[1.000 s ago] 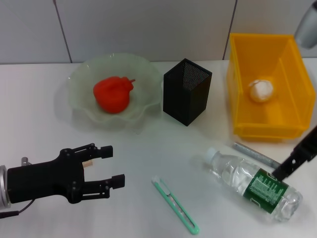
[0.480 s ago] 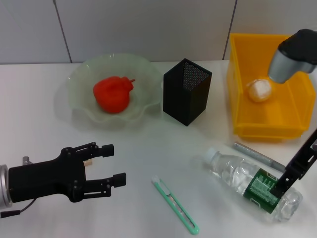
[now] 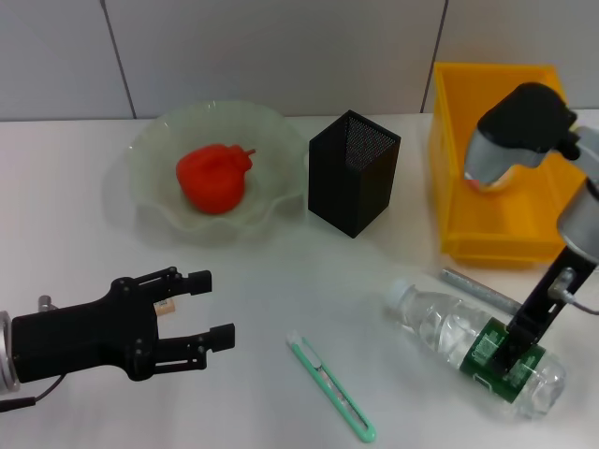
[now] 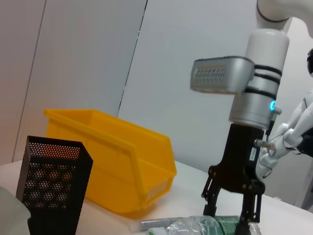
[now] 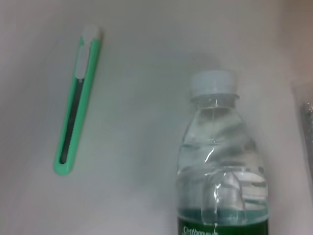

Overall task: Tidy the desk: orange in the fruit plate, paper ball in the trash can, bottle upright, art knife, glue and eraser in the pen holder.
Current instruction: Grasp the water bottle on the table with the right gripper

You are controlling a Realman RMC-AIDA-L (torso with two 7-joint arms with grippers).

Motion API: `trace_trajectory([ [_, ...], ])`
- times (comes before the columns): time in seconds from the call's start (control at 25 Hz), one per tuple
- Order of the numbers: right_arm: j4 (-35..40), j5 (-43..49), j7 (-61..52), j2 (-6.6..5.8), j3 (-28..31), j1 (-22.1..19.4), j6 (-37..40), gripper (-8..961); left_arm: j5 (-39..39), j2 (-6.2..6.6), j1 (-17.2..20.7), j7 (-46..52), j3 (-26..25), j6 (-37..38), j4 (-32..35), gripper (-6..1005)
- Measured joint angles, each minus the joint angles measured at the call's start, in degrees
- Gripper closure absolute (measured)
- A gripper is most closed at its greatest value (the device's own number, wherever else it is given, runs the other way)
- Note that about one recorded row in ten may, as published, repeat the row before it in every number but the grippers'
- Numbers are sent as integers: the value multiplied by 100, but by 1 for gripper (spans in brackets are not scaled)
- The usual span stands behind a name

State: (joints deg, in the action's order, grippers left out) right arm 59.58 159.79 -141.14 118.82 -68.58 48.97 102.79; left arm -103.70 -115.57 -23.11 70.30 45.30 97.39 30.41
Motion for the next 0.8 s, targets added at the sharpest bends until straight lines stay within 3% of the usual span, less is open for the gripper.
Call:
trace_trajectory([
  [0.8,-756,-46,-58,49,-587,213,-701,153,-1,8,-36,-1,-21,18,0,179],
])
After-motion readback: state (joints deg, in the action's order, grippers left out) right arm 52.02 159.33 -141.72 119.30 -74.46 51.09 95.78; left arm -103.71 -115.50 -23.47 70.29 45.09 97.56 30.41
